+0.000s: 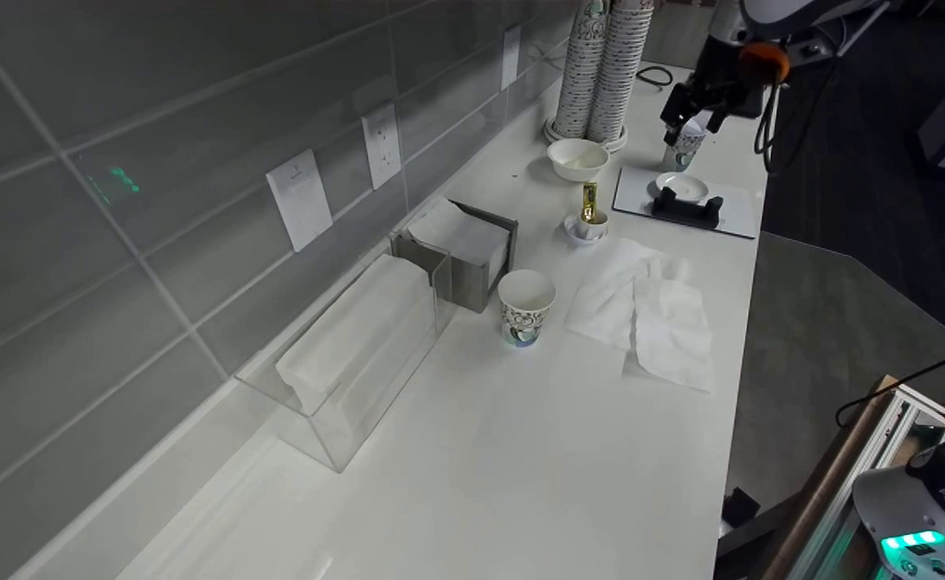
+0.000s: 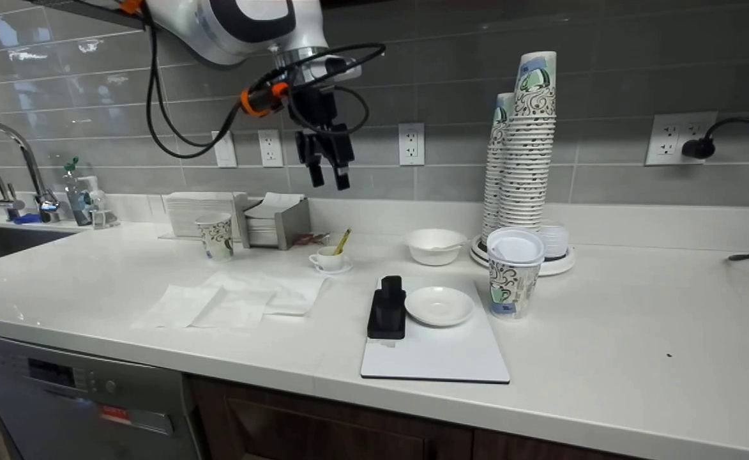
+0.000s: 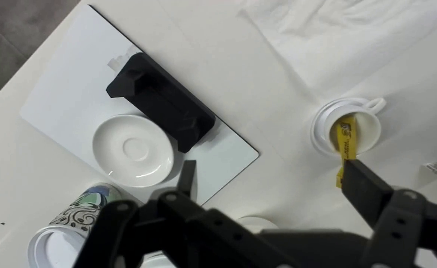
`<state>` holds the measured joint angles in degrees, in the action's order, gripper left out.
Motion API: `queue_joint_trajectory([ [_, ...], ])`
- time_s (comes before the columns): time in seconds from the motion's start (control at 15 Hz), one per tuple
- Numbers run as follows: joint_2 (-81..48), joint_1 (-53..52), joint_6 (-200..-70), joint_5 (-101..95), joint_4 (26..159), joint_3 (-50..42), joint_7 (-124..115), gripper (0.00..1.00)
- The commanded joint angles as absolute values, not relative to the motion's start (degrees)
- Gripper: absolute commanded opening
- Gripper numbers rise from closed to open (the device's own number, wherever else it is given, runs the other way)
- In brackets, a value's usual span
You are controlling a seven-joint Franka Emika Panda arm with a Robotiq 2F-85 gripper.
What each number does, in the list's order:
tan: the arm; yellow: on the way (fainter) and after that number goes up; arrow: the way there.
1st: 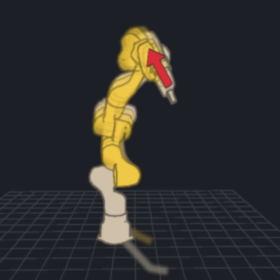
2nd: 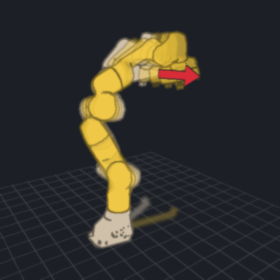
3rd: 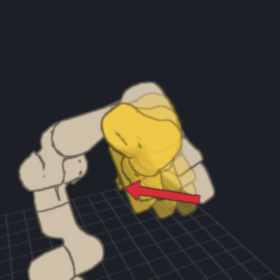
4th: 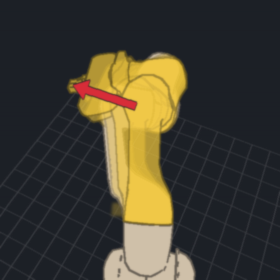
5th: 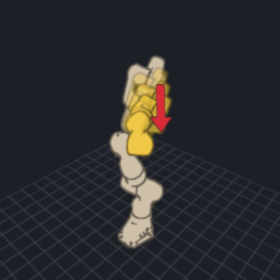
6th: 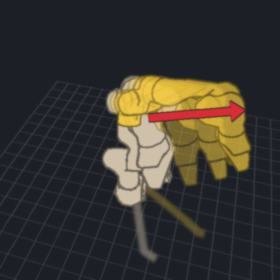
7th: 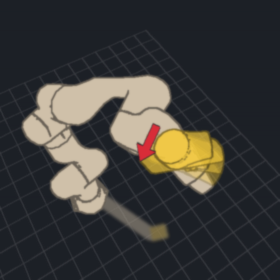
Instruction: Put the white lid from the cup on the left on top of the cup on the right.
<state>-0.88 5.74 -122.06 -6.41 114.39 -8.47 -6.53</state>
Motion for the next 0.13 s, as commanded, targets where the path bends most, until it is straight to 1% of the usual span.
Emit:
queue_joint_trajectory([
  [0.0, -1.13, 6.35, -121.93, -6.39, 114.10, -8.05, -6.49, 1.00],
  [0.07, -1.58, 6.48, -121.96, -6.40, 113.86, -8.19, -6.49, 1.00],
])
